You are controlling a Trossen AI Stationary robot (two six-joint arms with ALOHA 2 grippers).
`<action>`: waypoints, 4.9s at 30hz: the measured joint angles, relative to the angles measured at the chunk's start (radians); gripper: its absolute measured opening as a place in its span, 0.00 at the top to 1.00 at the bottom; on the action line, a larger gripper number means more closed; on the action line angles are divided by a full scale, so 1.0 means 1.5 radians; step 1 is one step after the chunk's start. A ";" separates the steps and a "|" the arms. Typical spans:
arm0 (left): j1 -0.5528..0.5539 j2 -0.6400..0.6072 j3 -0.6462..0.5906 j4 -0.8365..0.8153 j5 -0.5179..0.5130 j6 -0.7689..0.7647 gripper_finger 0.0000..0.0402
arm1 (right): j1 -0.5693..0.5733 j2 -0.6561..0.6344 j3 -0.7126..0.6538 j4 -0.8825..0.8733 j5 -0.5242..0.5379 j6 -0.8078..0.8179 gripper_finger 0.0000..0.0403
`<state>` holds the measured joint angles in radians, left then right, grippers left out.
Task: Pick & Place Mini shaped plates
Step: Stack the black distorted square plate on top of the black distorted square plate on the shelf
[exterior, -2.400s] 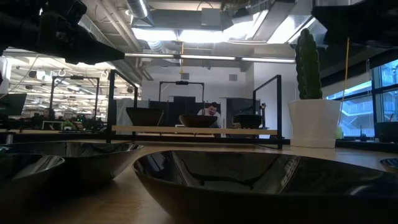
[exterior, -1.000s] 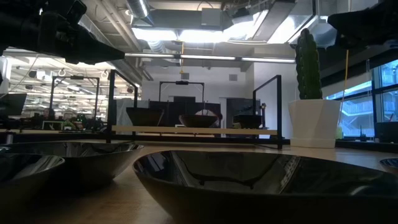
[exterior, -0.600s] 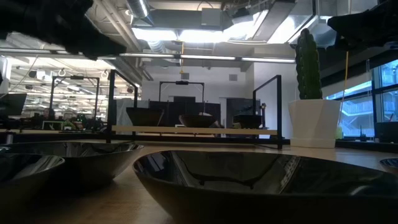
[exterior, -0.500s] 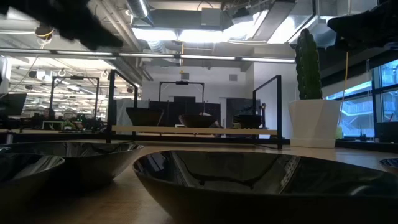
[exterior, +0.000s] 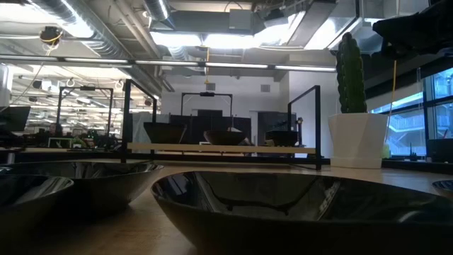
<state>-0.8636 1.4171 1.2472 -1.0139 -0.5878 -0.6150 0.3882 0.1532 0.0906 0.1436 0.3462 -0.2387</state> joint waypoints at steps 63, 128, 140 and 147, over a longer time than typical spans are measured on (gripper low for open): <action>-0.139 0.287 0.013 -0.014 0.248 -0.296 0.59 | 0.000 0.001 0.000 -0.011 -0.007 0.089 0.95; -0.161 0.302 -0.009 -0.074 0.257 -0.298 0.64 | 0.000 0.001 0.000 -0.010 -0.007 0.087 0.95; -0.154 0.302 -0.021 -0.069 0.214 -0.257 0.64 | 0.000 0.001 0.000 -0.010 -0.006 0.084 0.95; -0.129 0.302 -0.021 -0.082 0.171 -0.238 0.64 | 0.000 0.001 0.000 -0.011 -0.006 0.084 0.95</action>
<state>-1.0579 1.8694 1.2157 -1.1367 -0.3313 -0.9723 0.3882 0.1551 0.0906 0.1276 0.3378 -0.1131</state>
